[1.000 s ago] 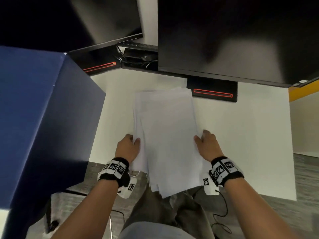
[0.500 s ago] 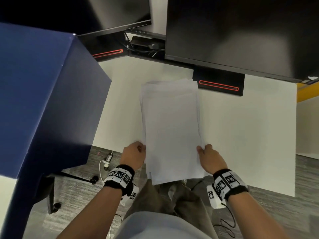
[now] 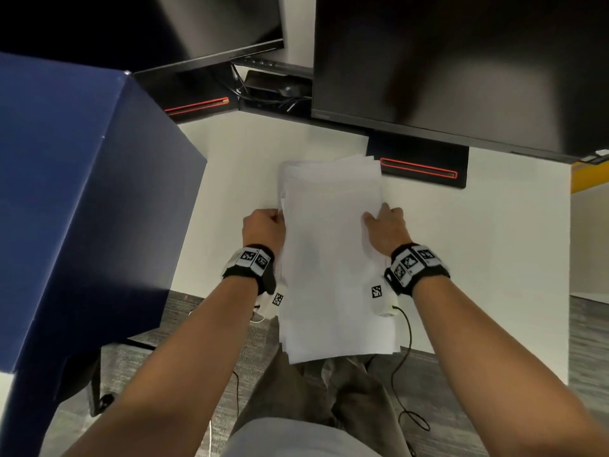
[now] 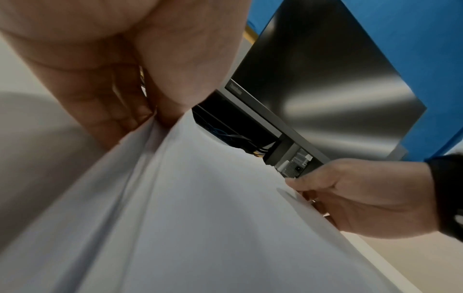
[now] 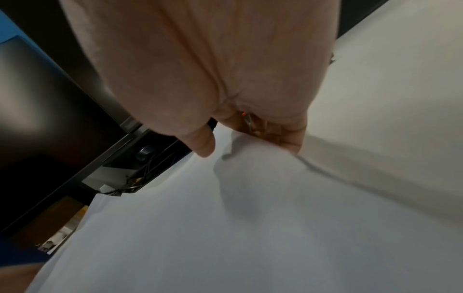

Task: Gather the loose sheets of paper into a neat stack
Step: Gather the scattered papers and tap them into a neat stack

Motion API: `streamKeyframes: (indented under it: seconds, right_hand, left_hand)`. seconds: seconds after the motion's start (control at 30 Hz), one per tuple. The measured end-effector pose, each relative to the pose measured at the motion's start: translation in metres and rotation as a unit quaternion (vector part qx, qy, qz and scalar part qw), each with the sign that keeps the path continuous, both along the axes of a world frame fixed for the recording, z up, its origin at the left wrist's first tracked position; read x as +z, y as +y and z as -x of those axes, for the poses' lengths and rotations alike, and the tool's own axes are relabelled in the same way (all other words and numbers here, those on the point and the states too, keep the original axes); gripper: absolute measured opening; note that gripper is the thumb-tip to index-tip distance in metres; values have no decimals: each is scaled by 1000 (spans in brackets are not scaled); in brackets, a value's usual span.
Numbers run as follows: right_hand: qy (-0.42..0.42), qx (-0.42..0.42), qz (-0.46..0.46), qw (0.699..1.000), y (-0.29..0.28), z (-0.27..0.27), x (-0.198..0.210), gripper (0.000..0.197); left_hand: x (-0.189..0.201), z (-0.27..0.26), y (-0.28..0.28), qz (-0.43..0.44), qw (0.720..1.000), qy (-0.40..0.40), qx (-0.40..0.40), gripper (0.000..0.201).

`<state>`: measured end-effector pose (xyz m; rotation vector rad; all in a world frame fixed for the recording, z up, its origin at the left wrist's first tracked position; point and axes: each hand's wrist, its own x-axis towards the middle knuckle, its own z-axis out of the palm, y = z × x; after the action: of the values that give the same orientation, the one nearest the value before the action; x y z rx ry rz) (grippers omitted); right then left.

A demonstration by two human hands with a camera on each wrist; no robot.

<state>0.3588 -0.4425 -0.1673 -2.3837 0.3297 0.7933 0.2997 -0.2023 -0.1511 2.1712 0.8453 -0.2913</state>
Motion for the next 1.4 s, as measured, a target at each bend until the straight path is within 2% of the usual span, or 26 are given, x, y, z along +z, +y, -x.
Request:
streamKeyframes:
  seconds: [0.07,0.23,0.3,0.33,0.43,0.5,0.6,0.7,0.73,0.83,0.97,1.1,1.2,1.27,1.33,1.4]
  right_hand:
    - [2,11,16,1000,2,-7,0,59]
    - [-43,-88,16,995,-31,1,-3,65]
    - [-34,-82,10,996,-23,11,-1,79]
    - [-30,-67,4,997,-14,17,2,85]
    - [-20,-55,-31,998,14,23,6,87]
    - [23,-104,-103,989,19,15,3,82]
    - [98,-185,-229,950,6,12,-5,79]
    - [83,-201,-289,932,-4,26,-5,57]
    - [81,-204,-307,926,-6,31,-1,53]
    - [69,-198,-359,909,-13,48,11,52]
    - [5,-161,-385,909,-21,58,52,50]
    - [-83,-102,-400,907,-32,51,124,51]
    - [-194,-60,-379,903,-36,49,178,36]
    - [-304,-61,-351,884,-38,51,200,26]
    - [-381,-69,-331,861,-40,58,211,18]
    - [-409,-80,-320,851,-42,62,208,16]
  left_hand:
    - [0,-6,6,-9,1000,-8,25,37]
    - [5,7,29,12,994,3,107,54]
    - [7,12,16,42,995,15,85,57]
    - [6,12,7,44,997,18,58,66]
    - [-3,10,-17,22,999,37,-5,87]
    - [-7,8,-19,15,999,37,-17,84]
    - [-7,7,-3,88,995,45,5,73]
    - [-8,15,16,204,977,64,14,36]
    - [-5,20,17,231,971,56,9,31]
    - [5,37,9,267,964,17,11,42]
    - [37,56,1,349,935,-51,29,36]
    - [100,47,-4,319,931,-175,0,17]
    - [146,37,-12,291,914,-279,-36,23]
    - [169,33,-14,267,898,-347,-42,32]
    - [182,30,-18,254,880,-399,-43,35]
    - [190,31,-22,254,868,-424,-46,36]
